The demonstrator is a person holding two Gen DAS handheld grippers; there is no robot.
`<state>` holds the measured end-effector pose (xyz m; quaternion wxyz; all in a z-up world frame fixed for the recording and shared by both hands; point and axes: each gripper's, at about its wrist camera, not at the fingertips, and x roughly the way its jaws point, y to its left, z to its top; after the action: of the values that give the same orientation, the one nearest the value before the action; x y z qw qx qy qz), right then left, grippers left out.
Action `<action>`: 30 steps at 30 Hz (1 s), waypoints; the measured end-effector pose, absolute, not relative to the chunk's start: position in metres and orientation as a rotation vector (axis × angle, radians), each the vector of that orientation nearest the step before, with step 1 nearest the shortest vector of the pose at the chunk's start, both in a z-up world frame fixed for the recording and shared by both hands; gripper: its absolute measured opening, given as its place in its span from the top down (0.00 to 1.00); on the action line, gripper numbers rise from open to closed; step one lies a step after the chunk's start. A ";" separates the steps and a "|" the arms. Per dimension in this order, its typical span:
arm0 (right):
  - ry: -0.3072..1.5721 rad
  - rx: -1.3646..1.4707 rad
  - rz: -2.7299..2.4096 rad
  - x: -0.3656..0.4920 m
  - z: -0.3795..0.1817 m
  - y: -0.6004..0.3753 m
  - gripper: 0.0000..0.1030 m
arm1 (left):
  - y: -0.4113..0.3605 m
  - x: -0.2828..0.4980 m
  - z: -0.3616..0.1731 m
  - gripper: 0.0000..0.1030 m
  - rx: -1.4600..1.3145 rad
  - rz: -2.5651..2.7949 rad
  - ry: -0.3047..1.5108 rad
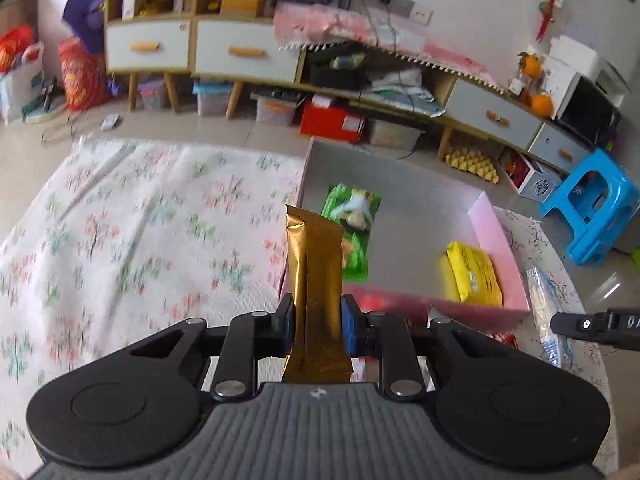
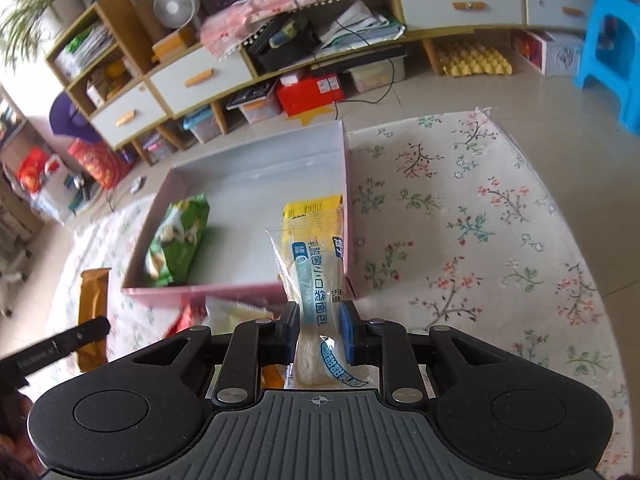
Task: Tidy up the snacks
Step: 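Lower the gold bar and white bread pack into the pink box and release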
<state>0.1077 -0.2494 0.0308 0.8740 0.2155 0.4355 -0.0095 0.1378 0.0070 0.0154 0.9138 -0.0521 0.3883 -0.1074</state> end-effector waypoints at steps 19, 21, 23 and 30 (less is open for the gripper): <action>0.855 0.655 -0.017 0.181 0.007 -0.234 0.79 | -0.056 0.204 -0.006 0.78 -0.035 -0.327 0.773; 0.831 0.687 -0.005 0.183 0.004 -0.232 0.79 | -0.053 0.206 -0.014 0.80 -0.017 -0.315 0.786; 0.830 0.698 0.012 0.187 -0.001 -0.229 0.75 | -0.046 0.207 -0.016 0.78 -0.027 -0.327 0.793; 0.898 0.679 -0.034 0.188 -0.015 -0.232 0.75 | -0.036 0.200 -0.003 0.64 -0.075 -0.333 0.809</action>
<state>0.1882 -0.2323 -0.0147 0.8455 0.3219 0.4258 -0.0163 0.2004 -0.0362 -0.0025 0.9052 -0.0361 0.3916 -0.1610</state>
